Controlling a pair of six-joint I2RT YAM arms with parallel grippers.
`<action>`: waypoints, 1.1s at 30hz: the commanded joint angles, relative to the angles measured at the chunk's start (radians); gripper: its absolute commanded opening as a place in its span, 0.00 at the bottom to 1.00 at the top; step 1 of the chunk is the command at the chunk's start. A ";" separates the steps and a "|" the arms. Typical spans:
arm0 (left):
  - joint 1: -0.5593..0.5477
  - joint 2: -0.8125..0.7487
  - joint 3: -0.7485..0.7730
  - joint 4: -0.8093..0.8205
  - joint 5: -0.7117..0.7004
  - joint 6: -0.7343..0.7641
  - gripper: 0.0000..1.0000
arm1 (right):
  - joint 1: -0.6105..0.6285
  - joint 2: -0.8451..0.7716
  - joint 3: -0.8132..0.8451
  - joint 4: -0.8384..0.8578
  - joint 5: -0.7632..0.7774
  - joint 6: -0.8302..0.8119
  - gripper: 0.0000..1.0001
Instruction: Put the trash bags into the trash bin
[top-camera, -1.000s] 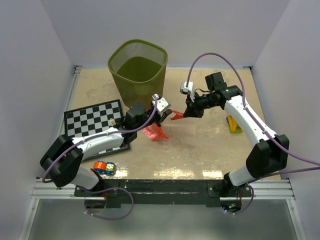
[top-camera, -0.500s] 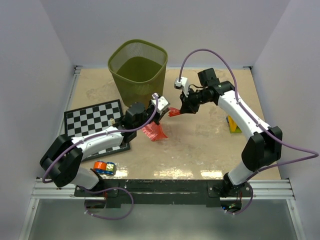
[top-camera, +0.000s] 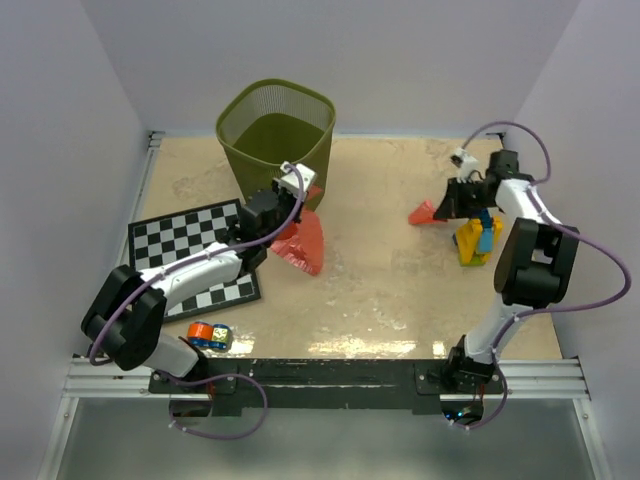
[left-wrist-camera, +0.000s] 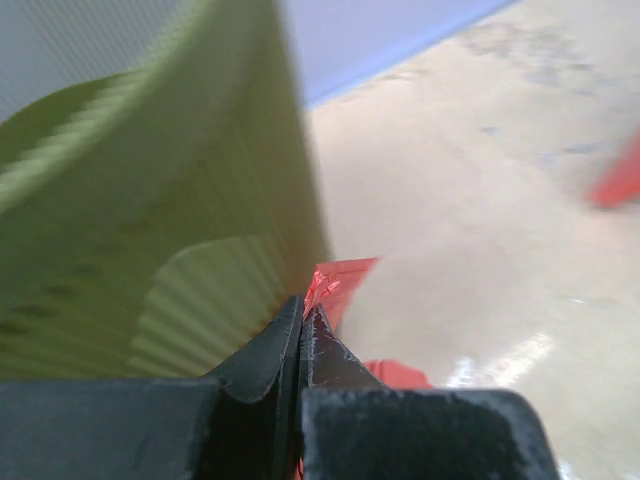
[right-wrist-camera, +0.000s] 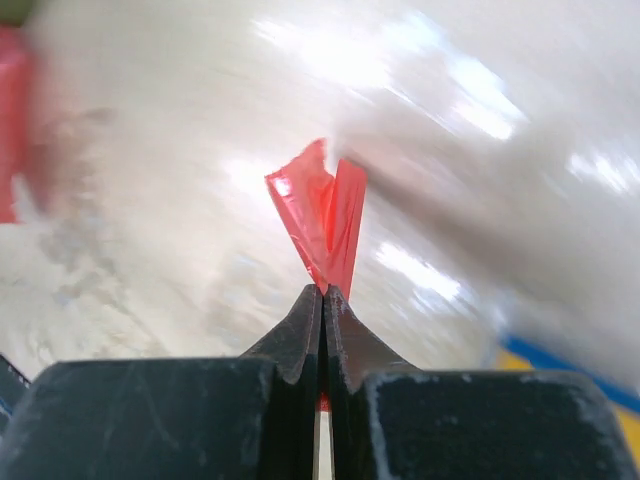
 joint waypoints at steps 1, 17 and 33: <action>0.037 -0.050 0.022 -0.012 -0.025 -0.025 0.00 | 0.010 -0.062 0.016 -0.068 -0.035 0.019 0.00; 0.012 -0.185 -0.104 -0.086 0.279 0.038 0.00 | 0.053 0.166 0.395 0.151 0.501 0.084 0.00; 0.015 -0.232 -0.009 -0.116 0.326 0.061 0.00 | 0.150 0.025 0.343 0.148 0.691 0.039 0.99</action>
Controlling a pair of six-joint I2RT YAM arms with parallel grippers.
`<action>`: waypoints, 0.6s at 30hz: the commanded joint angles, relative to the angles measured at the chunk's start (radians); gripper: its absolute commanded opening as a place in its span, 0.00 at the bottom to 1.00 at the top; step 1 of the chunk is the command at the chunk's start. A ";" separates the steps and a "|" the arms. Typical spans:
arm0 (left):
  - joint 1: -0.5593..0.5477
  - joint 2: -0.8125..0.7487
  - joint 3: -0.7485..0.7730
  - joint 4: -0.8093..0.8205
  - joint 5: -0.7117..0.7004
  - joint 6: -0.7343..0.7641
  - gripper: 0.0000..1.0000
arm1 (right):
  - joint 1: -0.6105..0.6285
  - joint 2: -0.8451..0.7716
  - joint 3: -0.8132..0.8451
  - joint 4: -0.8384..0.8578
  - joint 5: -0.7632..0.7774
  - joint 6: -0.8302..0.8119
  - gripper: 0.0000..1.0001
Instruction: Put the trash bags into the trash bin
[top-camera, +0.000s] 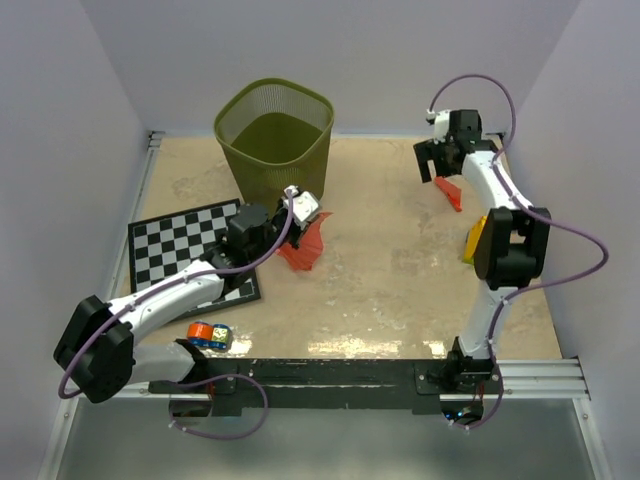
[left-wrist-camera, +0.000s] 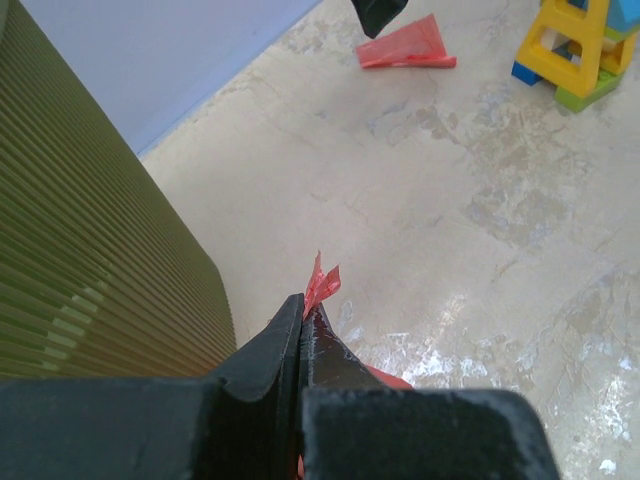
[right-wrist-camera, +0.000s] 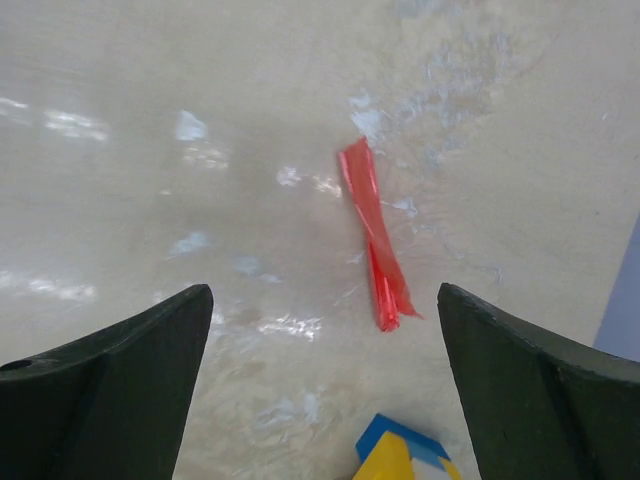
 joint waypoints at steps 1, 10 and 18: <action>0.005 -0.022 0.120 0.031 0.047 0.000 0.00 | 0.059 -0.274 -0.025 0.018 -0.133 -0.026 0.99; 0.005 0.002 0.390 0.042 0.074 -0.069 0.00 | 0.065 -0.612 -0.327 0.084 -0.765 -0.267 0.98; 0.005 0.088 0.677 0.068 -0.018 -0.038 0.00 | 0.156 -0.725 -0.473 0.142 -0.864 -0.266 0.98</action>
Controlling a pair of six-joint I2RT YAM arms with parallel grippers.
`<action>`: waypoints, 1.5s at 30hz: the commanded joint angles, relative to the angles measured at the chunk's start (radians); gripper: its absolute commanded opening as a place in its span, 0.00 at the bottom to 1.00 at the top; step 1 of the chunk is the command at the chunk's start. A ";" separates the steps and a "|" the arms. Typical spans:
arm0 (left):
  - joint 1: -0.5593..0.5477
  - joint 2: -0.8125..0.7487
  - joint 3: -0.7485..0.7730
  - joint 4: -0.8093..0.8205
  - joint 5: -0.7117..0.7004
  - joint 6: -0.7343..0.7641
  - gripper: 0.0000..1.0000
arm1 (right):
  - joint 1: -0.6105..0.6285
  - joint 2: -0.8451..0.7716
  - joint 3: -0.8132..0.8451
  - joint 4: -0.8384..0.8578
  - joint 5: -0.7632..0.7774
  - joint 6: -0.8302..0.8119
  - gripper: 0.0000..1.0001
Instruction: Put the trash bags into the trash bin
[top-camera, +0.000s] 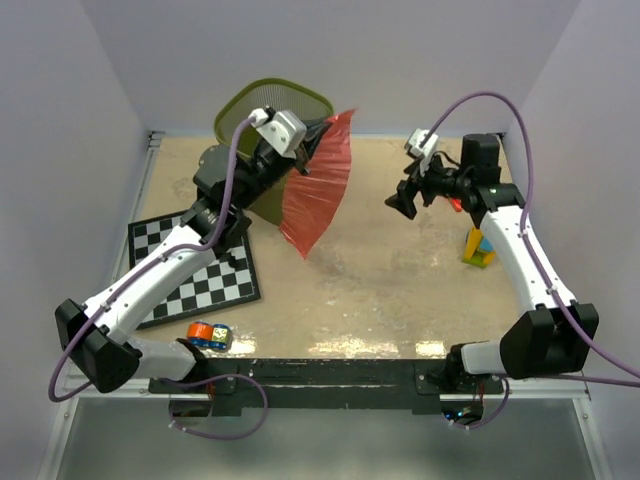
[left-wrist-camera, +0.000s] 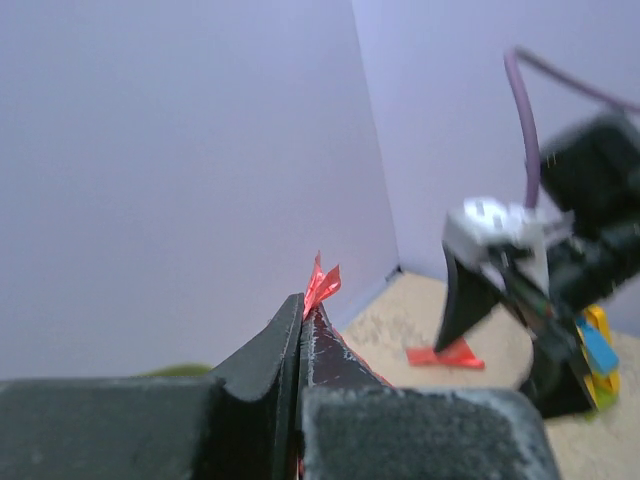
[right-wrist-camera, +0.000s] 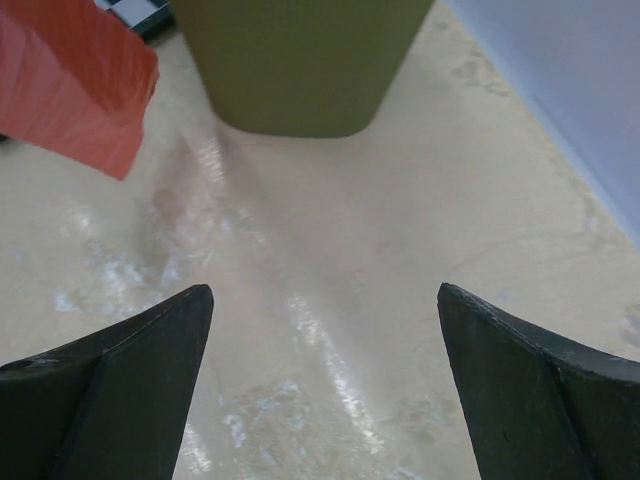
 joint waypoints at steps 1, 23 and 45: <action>0.005 0.055 0.177 0.063 -0.076 0.020 0.00 | 0.067 -0.068 -0.065 0.087 -0.091 0.038 0.99; 0.005 0.238 0.659 0.081 -0.143 0.100 0.00 | 0.303 0.175 0.010 0.707 -0.143 0.384 0.99; 0.008 0.298 0.874 0.069 -0.021 0.119 0.00 | 0.411 0.227 0.052 0.962 -0.227 0.668 0.99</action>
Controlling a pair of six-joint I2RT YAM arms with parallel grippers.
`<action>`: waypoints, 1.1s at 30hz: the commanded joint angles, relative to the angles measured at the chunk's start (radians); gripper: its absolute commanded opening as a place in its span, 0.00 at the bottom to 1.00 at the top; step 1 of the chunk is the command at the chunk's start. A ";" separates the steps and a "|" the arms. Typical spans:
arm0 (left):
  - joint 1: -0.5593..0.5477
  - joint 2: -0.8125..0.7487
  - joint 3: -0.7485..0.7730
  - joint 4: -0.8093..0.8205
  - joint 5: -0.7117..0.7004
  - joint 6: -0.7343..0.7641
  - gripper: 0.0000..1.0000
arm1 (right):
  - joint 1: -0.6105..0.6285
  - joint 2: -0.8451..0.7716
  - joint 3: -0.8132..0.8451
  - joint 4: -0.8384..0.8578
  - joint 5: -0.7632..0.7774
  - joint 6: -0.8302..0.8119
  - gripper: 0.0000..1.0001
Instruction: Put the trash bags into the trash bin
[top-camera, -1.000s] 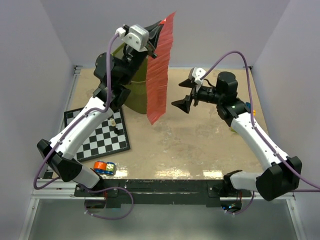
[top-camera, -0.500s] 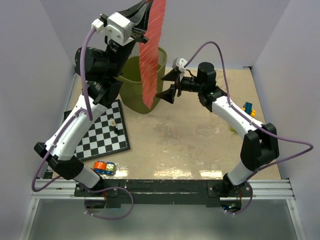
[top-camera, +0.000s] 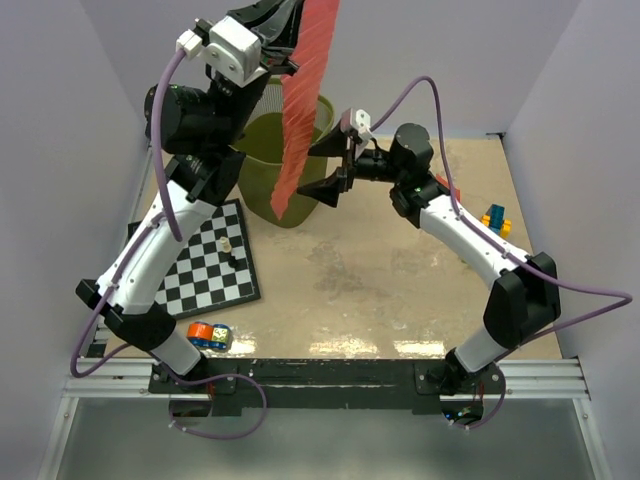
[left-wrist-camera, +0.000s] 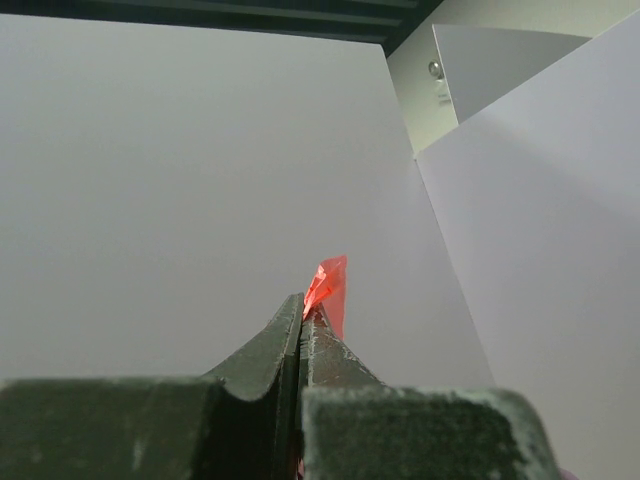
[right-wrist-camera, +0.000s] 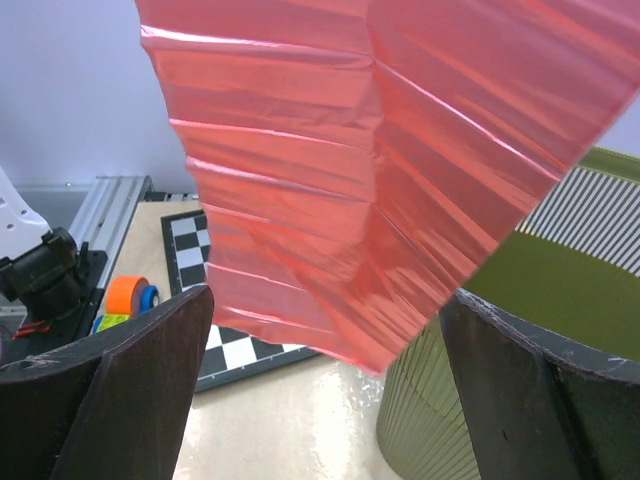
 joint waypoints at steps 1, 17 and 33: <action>0.006 -0.002 0.069 0.019 0.012 -0.002 0.00 | -0.002 0.014 0.012 0.092 -0.008 0.062 0.98; 0.032 -0.025 -0.037 0.097 -0.075 0.137 0.00 | 0.003 -0.058 -0.048 -0.030 -0.068 0.076 0.00; 0.006 0.084 -0.306 -0.073 -0.091 0.156 0.00 | -0.198 -0.199 0.006 -1.433 -0.405 -0.879 0.00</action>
